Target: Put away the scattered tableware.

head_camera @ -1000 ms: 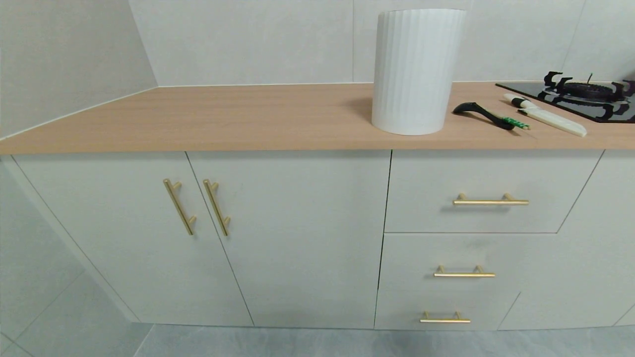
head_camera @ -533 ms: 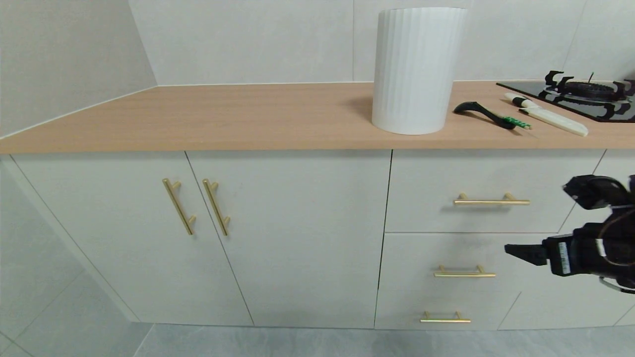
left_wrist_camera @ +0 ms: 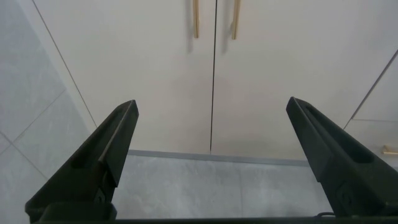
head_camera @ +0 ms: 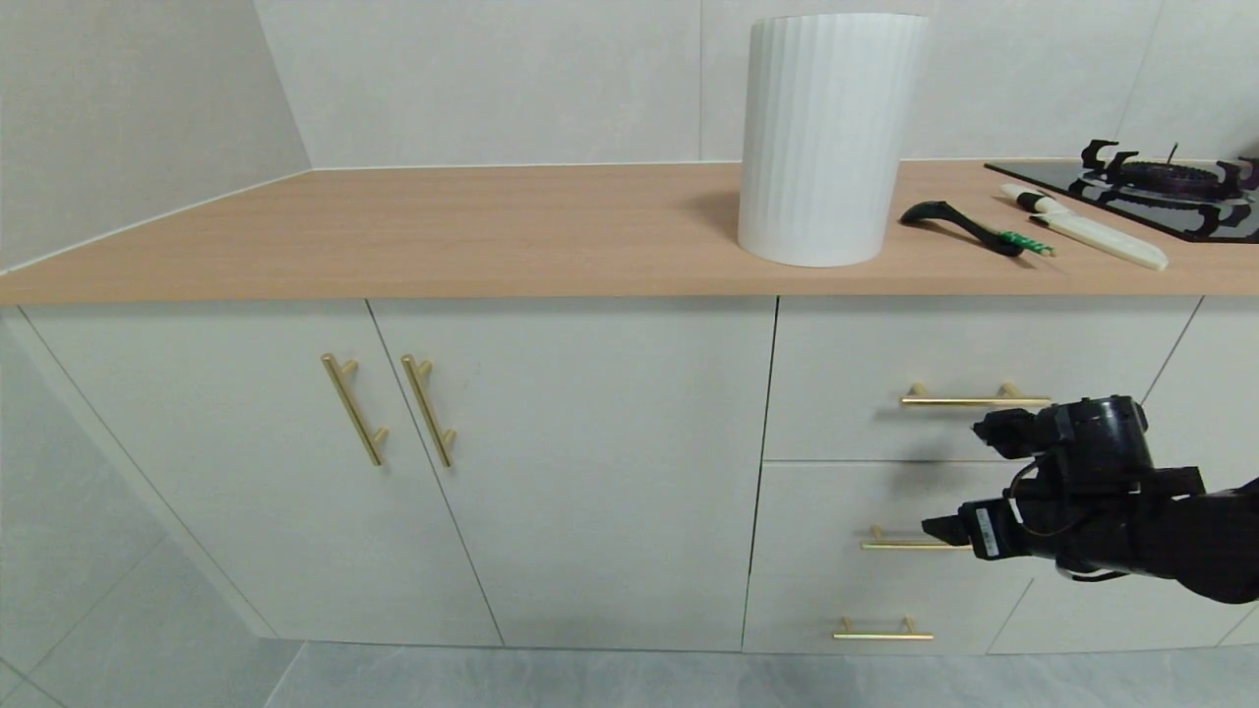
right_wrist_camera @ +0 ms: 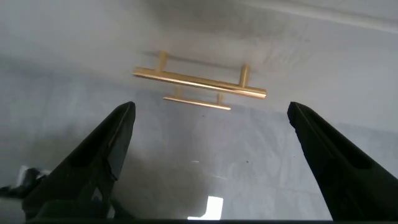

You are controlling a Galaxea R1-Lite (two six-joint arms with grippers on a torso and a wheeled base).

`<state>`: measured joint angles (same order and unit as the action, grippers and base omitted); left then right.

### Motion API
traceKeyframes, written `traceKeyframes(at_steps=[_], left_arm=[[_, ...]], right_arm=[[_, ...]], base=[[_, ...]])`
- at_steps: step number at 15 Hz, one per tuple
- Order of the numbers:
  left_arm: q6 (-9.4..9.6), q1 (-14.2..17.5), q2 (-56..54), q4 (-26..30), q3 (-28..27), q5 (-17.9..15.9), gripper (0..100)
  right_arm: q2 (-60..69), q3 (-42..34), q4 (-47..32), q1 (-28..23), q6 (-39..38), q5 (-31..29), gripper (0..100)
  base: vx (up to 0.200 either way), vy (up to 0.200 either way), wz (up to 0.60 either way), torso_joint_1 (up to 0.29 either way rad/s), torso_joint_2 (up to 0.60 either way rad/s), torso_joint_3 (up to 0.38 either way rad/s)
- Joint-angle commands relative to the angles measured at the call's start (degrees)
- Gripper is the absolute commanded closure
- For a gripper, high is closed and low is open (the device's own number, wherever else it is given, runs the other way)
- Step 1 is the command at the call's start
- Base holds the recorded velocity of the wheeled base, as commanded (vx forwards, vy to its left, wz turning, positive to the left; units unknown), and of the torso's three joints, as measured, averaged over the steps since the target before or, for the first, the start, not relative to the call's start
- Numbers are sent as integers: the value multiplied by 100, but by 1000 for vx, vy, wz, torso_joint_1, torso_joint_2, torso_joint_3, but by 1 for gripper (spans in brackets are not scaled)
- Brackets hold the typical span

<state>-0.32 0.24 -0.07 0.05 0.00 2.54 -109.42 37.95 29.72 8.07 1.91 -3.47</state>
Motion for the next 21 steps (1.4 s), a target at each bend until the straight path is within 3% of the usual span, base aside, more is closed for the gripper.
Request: traceKeyframes(at_steps=[1, 7, 12, 21], left_arm=[[-3, 2, 7, 4, 0, 1, 0], [-3, 2, 7, 4, 0, 1, 0], [-3, 2, 7, 4, 0, 1, 0], [-3, 2, 7, -5, 0, 1, 0]], right_arm=[[-571, -16, 210, -60, -7, -66, 0], [-1644, 125, 1660, -192, -288, -619, 0], [-2162, 327, 2170, -192, -446, -865, 0], [-2356, 327, 2213, -183, -402, -980, 0]], base=[[0, 0, 0, 0, 0, 0], [0, 0, 0, 0, 0, 0], [0, 0, 0, 0, 0, 0], [0, 0, 0, 0, 0, 0]])
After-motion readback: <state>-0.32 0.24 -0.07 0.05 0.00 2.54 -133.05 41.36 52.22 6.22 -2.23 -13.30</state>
